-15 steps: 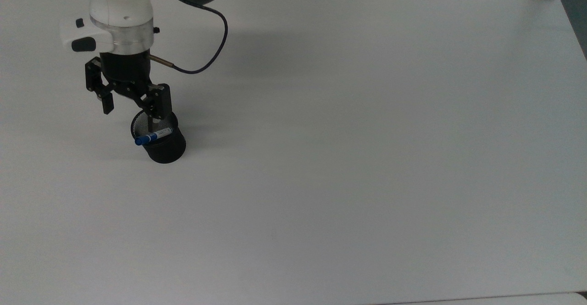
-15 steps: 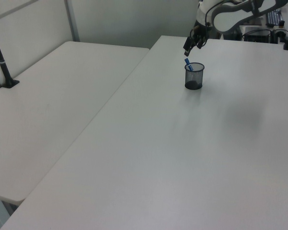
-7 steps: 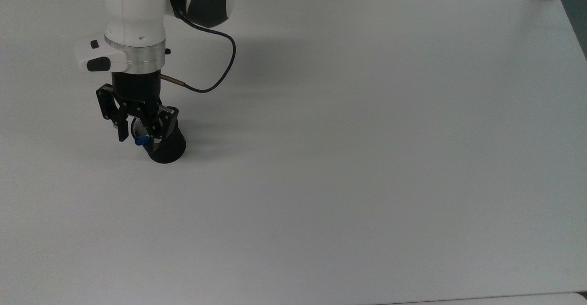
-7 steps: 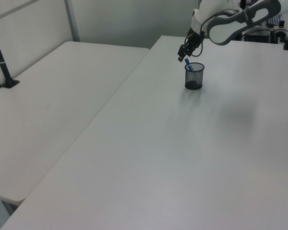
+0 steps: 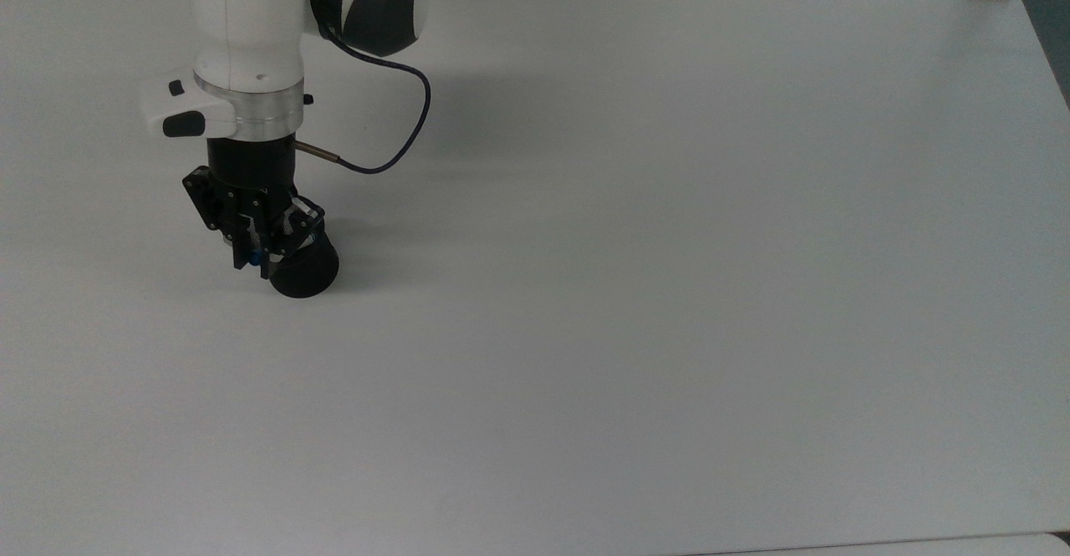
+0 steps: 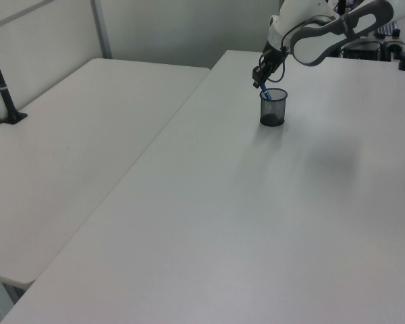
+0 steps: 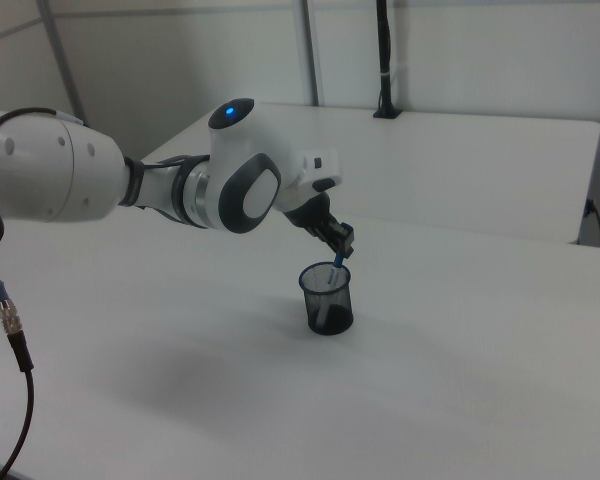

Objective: Remove the marker
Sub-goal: 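Lift the marker straight up out of the pen cup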

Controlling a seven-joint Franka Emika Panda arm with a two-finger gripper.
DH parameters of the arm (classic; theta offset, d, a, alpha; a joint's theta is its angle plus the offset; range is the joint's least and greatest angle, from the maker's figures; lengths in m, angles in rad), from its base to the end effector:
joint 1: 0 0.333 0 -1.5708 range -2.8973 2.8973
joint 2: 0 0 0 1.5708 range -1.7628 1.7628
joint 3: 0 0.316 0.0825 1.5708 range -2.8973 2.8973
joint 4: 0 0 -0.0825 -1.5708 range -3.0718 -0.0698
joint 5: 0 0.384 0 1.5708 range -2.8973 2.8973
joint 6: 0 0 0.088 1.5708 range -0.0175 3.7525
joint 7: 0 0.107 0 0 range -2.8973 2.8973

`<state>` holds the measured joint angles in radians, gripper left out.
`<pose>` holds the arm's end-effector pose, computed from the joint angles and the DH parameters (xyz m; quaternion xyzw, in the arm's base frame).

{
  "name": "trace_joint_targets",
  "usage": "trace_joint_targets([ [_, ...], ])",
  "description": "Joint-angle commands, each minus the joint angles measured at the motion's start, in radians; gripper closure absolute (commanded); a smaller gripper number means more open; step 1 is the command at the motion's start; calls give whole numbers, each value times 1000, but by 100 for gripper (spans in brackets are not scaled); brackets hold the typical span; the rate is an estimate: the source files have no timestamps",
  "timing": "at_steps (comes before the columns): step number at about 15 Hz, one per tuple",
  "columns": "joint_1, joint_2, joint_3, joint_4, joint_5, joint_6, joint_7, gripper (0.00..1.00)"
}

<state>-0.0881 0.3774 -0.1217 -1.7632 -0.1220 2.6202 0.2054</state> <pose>0.6755 -0.1317 0.4058 0.9581 -0.1471 0.2374 0.0633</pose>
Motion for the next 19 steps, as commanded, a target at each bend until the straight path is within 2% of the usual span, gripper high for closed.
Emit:
trace_joint_targets([
  [1, 16, -5, -10, -10, -15, 24, -21, 94],
  [3, 16, -8, -12, -9, -15, 23, -26, 99],
  [6, 14, -28, -12, -4, -15, 18, -26, 99],
  [10, 7, -119, -12, -4, -7, -14, -21, 99],
  [14, 10, -241, -10, -1, 5, -118, -20, 99],
  [17, 19, -287, 0, 2, 12, -222, -23, 98],
  [19, 28, -273, 42, 2, 12, -278, -49, 98],
])
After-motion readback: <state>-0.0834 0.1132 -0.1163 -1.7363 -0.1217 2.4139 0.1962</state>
